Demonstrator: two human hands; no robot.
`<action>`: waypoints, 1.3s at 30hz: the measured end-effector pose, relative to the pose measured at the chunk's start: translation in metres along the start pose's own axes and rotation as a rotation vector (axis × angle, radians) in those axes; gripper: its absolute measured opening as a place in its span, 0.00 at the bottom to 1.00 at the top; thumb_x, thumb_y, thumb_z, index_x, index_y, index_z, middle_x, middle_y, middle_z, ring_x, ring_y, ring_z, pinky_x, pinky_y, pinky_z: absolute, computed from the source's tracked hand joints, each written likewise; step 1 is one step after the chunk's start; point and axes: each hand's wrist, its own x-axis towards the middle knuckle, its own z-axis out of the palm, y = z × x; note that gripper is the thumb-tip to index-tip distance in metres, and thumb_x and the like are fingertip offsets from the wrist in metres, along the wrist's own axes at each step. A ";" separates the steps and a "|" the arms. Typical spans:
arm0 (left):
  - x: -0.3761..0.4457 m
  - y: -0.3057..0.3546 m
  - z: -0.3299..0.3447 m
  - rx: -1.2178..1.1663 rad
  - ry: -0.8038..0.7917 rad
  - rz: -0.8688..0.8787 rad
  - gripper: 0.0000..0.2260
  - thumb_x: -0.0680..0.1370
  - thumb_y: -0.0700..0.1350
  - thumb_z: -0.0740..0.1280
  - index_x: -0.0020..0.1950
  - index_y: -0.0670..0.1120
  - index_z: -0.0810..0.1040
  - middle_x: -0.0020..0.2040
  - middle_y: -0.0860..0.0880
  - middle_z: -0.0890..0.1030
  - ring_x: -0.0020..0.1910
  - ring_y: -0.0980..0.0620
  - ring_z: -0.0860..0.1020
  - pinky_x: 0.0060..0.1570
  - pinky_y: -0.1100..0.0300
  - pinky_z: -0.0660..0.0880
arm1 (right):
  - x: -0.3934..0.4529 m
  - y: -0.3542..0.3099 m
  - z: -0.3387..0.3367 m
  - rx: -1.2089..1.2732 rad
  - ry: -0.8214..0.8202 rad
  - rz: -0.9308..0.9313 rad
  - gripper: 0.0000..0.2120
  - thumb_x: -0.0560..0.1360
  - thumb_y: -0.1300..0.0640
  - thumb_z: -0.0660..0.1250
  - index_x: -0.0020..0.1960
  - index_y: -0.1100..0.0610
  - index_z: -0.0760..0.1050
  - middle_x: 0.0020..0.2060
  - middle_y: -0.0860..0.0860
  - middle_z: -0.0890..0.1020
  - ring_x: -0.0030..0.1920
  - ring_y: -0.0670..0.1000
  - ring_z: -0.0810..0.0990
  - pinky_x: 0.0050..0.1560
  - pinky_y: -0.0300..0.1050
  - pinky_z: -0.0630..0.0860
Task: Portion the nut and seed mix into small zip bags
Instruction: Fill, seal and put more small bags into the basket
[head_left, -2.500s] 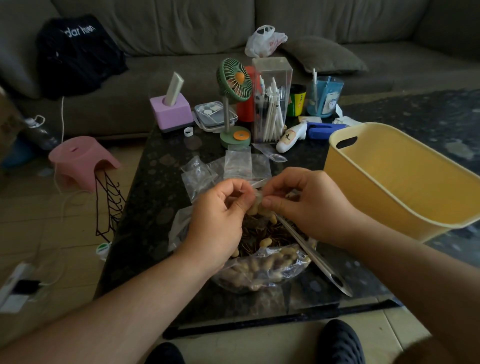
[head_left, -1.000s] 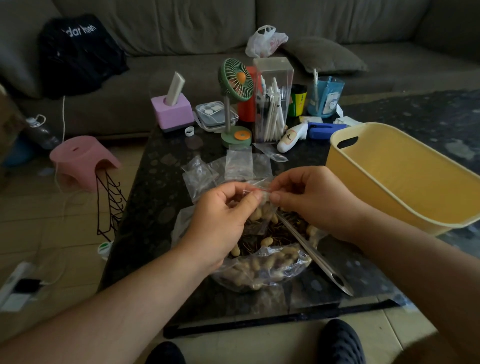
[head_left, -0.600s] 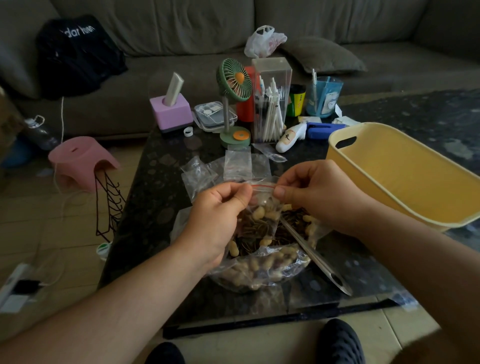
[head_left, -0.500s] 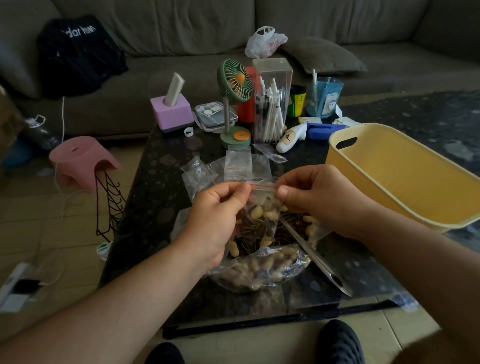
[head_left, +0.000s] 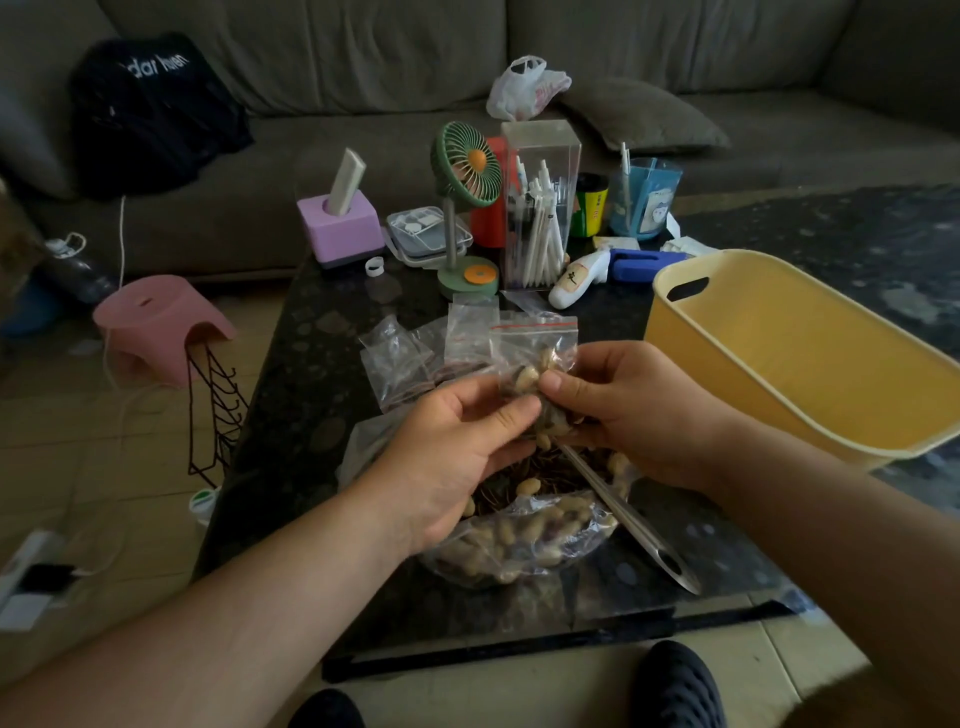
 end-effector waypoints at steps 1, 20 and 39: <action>0.000 -0.002 0.001 0.017 0.004 -0.001 0.13 0.79 0.39 0.72 0.64 0.43 0.83 0.59 0.44 0.87 0.57 0.51 0.86 0.54 0.58 0.84 | 0.000 0.000 0.000 0.002 0.002 0.002 0.09 0.78 0.57 0.71 0.55 0.60 0.84 0.52 0.58 0.87 0.57 0.62 0.86 0.60 0.61 0.82; 0.006 -0.003 0.003 -0.044 -0.050 -0.022 0.17 0.76 0.31 0.72 0.61 0.48 0.80 0.47 0.50 0.87 0.46 0.54 0.85 0.46 0.61 0.80 | 0.002 0.002 -0.003 0.113 -0.062 0.049 0.13 0.76 0.62 0.73 0.60 0.61 0.81 0.51 0.58 0.85 0.50 0.56 0.84 0.57 0.55 0.81; 0.053 0.030 0.102 0.115 -0.114 -0.181 0.05 0.84 0.48 0.68 0.56 0.47 0.79 0.43 0.44 0.83 0.38 0.48 0.82 0.41 0.54 0.80 | -0.030 -0.055 -0.101 -0.285 0.460 -0.363 0.03 0.79 0.53 0.73 0.51 0.46 0.82 0.44 0.45 0.87 0.44 0.43 0.87 0.47 0.44 0.84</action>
